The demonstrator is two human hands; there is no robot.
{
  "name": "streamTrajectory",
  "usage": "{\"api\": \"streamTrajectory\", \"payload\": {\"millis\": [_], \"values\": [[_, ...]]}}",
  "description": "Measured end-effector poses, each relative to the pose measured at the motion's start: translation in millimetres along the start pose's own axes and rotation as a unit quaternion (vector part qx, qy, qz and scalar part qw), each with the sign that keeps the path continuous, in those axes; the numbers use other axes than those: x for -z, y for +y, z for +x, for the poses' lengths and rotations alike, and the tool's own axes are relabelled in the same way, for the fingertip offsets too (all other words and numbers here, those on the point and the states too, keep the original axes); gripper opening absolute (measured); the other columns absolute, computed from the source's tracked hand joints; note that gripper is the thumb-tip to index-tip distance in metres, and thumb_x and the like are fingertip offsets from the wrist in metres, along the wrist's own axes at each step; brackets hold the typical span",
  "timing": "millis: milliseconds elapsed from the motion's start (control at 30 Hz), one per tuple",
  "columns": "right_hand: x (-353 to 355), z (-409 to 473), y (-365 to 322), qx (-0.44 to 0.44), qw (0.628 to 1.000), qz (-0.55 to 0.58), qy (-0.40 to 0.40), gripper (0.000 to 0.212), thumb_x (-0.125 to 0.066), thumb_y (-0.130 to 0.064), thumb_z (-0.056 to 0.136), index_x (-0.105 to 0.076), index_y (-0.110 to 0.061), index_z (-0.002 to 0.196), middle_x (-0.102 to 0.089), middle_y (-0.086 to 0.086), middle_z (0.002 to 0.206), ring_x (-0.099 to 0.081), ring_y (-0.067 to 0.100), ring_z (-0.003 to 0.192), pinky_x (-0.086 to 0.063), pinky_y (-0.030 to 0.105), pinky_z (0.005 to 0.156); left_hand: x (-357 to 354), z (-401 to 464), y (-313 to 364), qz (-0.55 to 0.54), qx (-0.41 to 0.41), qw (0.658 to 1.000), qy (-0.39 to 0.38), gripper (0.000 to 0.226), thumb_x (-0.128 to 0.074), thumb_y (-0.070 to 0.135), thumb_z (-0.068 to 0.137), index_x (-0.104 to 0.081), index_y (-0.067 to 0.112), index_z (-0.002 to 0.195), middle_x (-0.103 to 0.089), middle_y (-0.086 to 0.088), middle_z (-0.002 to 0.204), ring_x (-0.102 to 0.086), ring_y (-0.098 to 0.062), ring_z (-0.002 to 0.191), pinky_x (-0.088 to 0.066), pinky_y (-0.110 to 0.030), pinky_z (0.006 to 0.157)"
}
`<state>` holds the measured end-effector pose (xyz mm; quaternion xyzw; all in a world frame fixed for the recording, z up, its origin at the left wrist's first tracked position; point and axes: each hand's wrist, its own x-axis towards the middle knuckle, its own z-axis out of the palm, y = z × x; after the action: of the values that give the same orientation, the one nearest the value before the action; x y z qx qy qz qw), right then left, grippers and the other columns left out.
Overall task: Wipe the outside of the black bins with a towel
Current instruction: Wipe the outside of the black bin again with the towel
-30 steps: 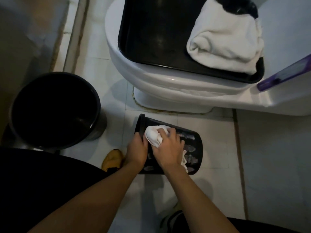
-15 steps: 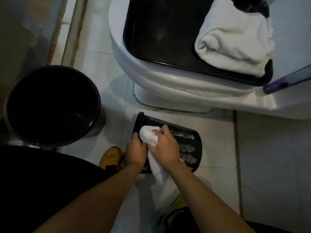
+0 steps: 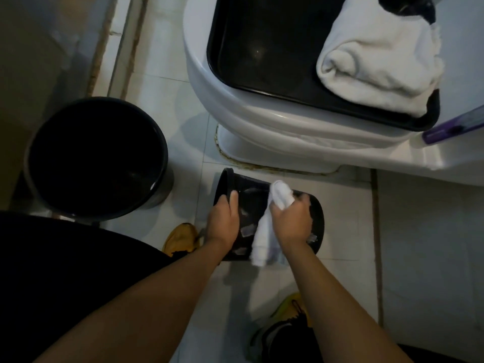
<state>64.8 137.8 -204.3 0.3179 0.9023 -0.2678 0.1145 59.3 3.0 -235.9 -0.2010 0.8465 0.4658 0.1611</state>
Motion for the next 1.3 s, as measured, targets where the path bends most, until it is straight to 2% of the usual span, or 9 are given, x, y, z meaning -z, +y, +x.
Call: {"api": "streamTrajectory", "payload": {"millis": [167, 233, 400, 633, 800, 1067, 1133, 1233, 1300], "values": [[-26.2, -40.0, -20.6, 0.178, 0.982, 0.030, -0.055, 0.036, -0.073, -0.029, 0.084, -0.066, -0.011, 0.114, -0.046, -0.001, 0.113, -0.058, 0.019, 0.092, -0.053, 0.033, 0.083, -0.7, 1.4, -2.3, -0.185, 0.105, 0.977, -0.024, 0.045, -0.033, 0.044, 0.102, -0.063, 0.014, 0.086, -0.067, -0.007, 0.079, -0.065, -0.021, 0.078, -0.052, -0.036, 0.073], [-22.3, -35.2, -14.5, 0.197, 0.976, 0.044, -0.085, 0.036, -0.074, -0.031, 0.084, -0.066, -0.010, 0.112, -0.045, -0.004, 0.109, -0.058, 0.018, 0.088, -0.052, 0.032, 0.079, 0.6, 3.9, -2.1, -0.163, 0.087, 0.983, -0.014, 0.045, -0.033, 0.041, 0.103, -0.061, 0.013, 0.083, -0.064, -0.008, 0.077, -0.063, -0.023, 0.078, -0.051, -0.038, 0.075], [4.4, 4.0, 3.7, -0.065, 0.997, 0.023, 0.019, 0.047, -0.073, -0.029, 0.087, -0.056, -0.005, 0.124, -0.050, 0.011, 0.135, -0.060, 0.033, 0.111, -0.051, 0.045, 0.096, -1.2, 9.7, -2.9, -0.079, 0.037, 0.996, -0.007, 0.052, -0.021, 0.048, 0.102, -0.056, 0.014, 0.082, -0.059, -0.007, 0.076, -0.061, -0.023, 0.075, -0.054, -0.043, 0.077], [-20.2, -35.4, -11.1, 0.190, 0.979, 0.027, -0.071, 0.037, -0.072, -0.032, 0.085, -0.064, -0.012, 0.116, -0.045, -0.005, 0.114, -0.053, 0.010, 0.090, -0.050, 0.027, 0.083, -2.0, 11.9, -4.9, -0.114, 0.067, 0.991, -0.006, 0.049, -0.028, 0.047, 0.102, -0.058, 0.016, 0.079, -0.064, -0.008, 0.076, -0.063, -0.024, 0.077, -0.053, -0.042, 0.077], [9.7, -3.8, 17.0, -0.059, 0.996, 0.050, 0.038, 0.047, -0.074, -0.027, 0.086, -0.055, -0.004, 0.122, -0.055, 0.011, 0.128, -0.061, 0.030, 0.108, -0.052, 0.038, 0.091, -1.4, 9.0, -2.7, -0.069, 0.022, 0.997, 0.000, 0.052, -0.021, 0.044, 0.103, -0.051, 0.012, 0.075, -0.056, -0.010, 0.070, -0.059, -0.026, 0.071, -0.054, -0.043, 0.075], [-16.3, -29.9, -17.1, 0.143, 0.977, 0.096, -0.128, 0.029, -0.078, -0.034, 0.081, -0.063, -0.014, 0.097, -0.046, -0.002, 0.103, -0.059, 0.019, 0.083, -0.051, 0.033, 0.074, 1.7, 9.7, -6.9, -0.149, 0.041, 0.988, -0.031, 0.047, -0.030, 0.038, 0.104, -0.061, 0.009, 0.083, -0.065, -0.014, 0.081, -0.063, -0.023, 0.079, -0.053, -0.043, 0.079], [-1.0, -17.8, 5.4, 0.083, 0.989, 0.093, -0.083, 0.030, -0.077, -0.032, 0.082, -0.058, -0.024, 0.104, -0.054, -0.001, 0.108, -0.061, 0.020, 0.089, -0.049, 0.031, 0.076, 2.4, 8.7, -4.4, -0.122, 0.027, 0.992, -0.009, 0.050, -0.029, 0.038, 0.104, -0.057, 0.006, 0.078, -0.062, -0.019, 0.077, -0.062, -0.028, 0.074, -0.053, -0.043, 0.075], [32.7, 13.6, 55.6, -0.134, 0.984, 0.111, 0.035, 0.051, -0.076, -0.029, 0.084, -0.047, -0.006, 0.119, -0.061, 0.014, 0.113, -0.064, 0.035, 0.099, -0.048, 0.035, 0.079, -0.6, 5.4, -2.3, -0.096, 0.020, 0.995, -0.002, 0.055, -0.026, 0.042, 0.104, -0.056, 0.002, 0.081, -0.061, -0.027, 0.081, -0.062, -0.036, 0.077, -0.053, -0.046, 0.073], [43.4, 21.5, 68.6, -0.172, 0.983, 0.039, 0.059, 0.052, -0.074, -0.027, 0.086, -0.050, 0.002, 0.121, -0.054, 0.021, 0.121, -0.061, 0.040, 0.102, -0.049, 0.041, 0.084, -0.8, 6.4, -0.9, -0.077, 0.015, 0.997, -0.001, 0.056, -0.024, 0.045, 0.103, -0.056, 0.004, 0.084, -0.061, -0.025, 0.082, -0.062, -0.034, 0.078, -0.054, -0.046, 0.074]]}}
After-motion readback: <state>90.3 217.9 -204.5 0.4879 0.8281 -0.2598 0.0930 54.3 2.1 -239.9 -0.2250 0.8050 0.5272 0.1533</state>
